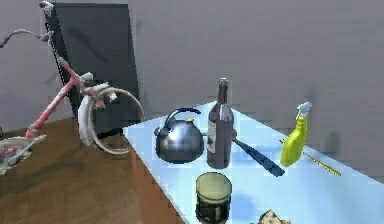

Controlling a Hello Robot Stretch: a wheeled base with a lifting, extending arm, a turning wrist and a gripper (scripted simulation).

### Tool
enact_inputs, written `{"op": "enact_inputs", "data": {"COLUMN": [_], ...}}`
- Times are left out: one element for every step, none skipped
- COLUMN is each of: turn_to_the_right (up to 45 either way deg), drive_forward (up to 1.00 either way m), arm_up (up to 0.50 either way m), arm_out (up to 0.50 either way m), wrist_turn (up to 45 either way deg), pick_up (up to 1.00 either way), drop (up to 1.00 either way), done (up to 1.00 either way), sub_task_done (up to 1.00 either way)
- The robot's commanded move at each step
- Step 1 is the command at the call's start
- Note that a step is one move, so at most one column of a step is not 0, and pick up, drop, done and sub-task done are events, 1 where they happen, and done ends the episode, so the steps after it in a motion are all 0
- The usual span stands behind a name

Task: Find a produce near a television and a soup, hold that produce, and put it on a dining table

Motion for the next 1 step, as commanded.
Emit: {"op": "enact_inputs", "data": {"turn_to_the_right": [-45.0], "drive_forward": [0.00], "arm_up": [0.00], "arm_out": [0.00], "wrist_turn": [0.0], "pick_up": [0.00], "drop": [0.00], "done": [0.00], "sub_task_done": [0.00]}}
